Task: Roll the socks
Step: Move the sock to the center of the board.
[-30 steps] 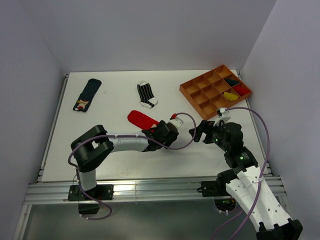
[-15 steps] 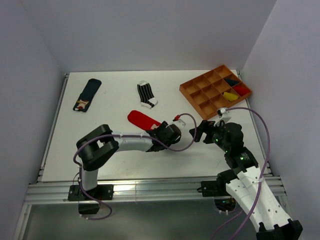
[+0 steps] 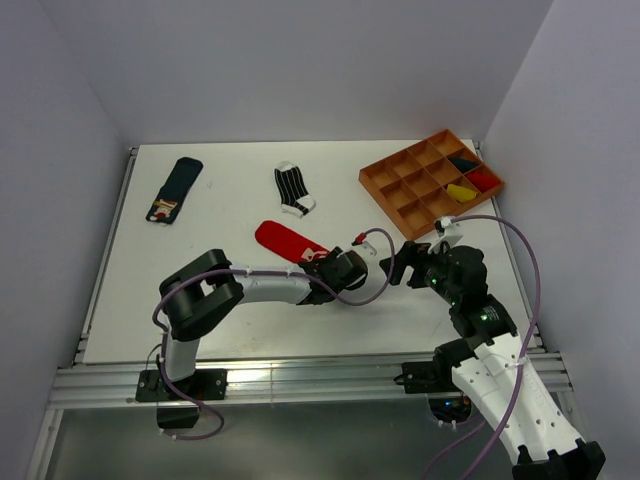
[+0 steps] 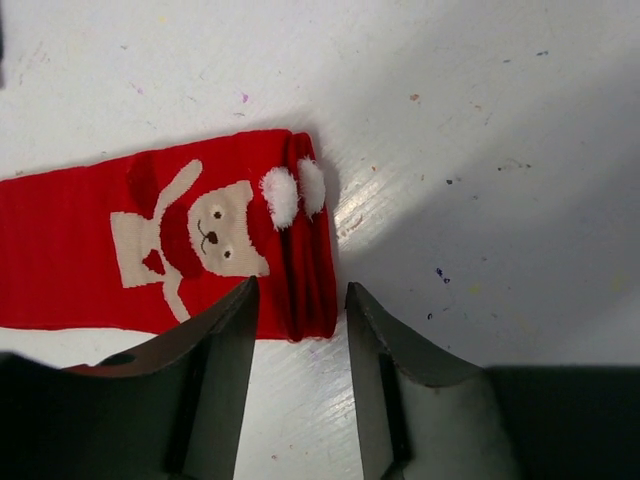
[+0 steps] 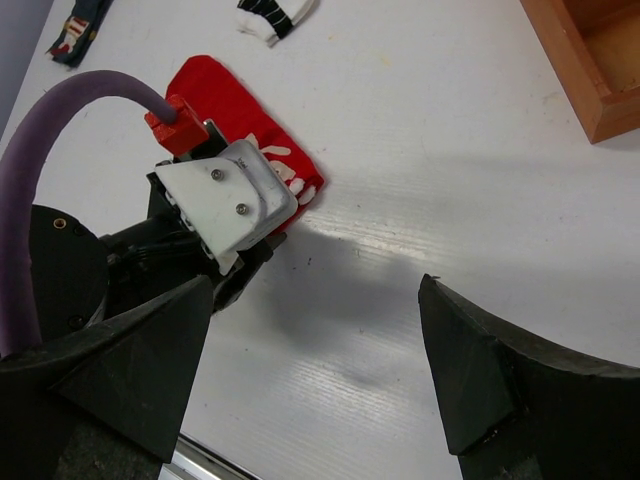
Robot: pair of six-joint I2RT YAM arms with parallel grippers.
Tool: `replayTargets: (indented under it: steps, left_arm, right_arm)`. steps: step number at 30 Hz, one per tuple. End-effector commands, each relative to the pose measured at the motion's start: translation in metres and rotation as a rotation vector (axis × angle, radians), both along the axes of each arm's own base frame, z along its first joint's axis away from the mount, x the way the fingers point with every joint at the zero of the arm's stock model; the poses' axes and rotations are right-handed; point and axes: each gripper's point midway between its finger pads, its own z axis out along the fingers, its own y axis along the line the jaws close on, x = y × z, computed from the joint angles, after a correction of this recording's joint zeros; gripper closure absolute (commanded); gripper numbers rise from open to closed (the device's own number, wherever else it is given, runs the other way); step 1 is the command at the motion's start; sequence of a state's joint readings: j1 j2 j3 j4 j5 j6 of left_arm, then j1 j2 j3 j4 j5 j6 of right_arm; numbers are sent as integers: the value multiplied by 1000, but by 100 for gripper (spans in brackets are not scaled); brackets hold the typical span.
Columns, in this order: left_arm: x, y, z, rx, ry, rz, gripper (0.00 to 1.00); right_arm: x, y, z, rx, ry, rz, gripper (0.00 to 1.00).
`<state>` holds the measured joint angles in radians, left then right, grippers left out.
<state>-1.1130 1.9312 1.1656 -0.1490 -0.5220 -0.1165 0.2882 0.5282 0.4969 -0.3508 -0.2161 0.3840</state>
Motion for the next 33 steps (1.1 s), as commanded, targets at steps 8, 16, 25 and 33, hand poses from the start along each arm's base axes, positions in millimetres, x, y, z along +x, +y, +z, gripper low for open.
replayTargets:
  steps: [8,16,25,33]
  left_arm:
    - [-3,-8,-5,40,-23,-30,69]
    - [-3,-14,3,-71,18,-2,100]
    - [-4,-16,38,-499,274,110,100]
    - [4,5,30,-801,529,275,100]
  right_arm:
    - [0,7,10,26,-43,36,9]
    - [-1,15,11,44,-50,80,10]
    - [8,26,4,107,-24,91,11]
    - [26,40,-18,142,76,44,15]
